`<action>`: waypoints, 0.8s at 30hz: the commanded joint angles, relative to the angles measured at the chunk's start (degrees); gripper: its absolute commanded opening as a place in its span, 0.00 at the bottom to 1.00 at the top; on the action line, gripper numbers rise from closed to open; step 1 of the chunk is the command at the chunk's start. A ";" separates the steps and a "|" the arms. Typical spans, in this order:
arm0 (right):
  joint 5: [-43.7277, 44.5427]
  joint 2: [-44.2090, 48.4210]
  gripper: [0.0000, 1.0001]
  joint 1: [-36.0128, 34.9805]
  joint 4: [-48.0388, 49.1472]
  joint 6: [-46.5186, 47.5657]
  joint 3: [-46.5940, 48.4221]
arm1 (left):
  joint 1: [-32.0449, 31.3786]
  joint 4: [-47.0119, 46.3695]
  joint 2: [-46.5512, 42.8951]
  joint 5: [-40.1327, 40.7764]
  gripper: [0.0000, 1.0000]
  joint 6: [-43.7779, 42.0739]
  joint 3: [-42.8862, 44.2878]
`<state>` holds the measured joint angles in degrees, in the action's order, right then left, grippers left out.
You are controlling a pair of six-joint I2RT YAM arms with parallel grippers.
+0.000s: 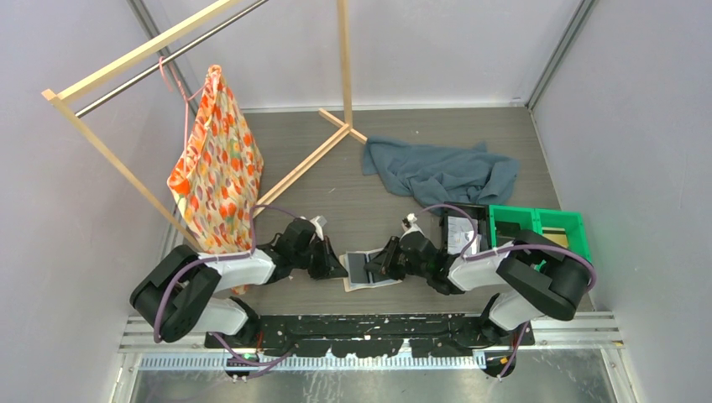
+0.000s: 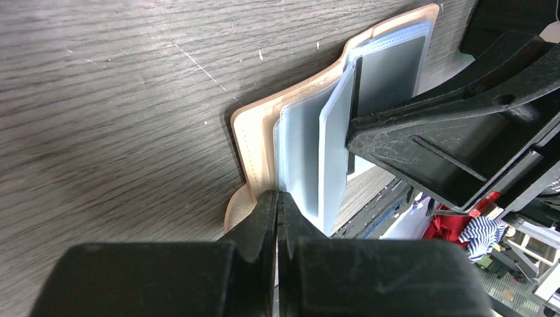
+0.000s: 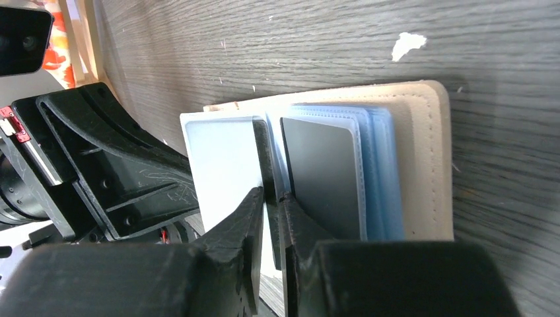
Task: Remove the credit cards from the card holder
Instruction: Remove the credit card from the card holder.
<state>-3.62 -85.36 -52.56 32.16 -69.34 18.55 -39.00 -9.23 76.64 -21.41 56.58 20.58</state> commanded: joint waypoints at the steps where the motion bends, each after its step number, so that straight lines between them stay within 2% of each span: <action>1: -0.13 1.34 0.17 -0.51 0.31 -0.52 -1.07 | -0.46 -0.64 3.17 3.51 0.01 -2.07 0.40; 8: 0.21 2.85 0.09 -0.53 -0.29 -0.25 -1.74 | -0.46 2.39 1.89 5.06 0.01 -3.59 1.18; 11: 0.61 3.32 0.01 -0.52 -0.75 -0.18 -1.76 | -0.37 4.05 1.18 5.65 0.01 -4.24 1.63; 24: 2.53 6.43 0.01 -0.11 -2.64 0.14 -3.31 | -0.04 16.41 -5.70 10.24 0.03 -8.20 5.18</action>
<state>-2.76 -81.14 -52.66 29.98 -69.38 16.16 -39.35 0.16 73.45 -15.77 51.59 23.81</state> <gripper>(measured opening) 0.019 0.019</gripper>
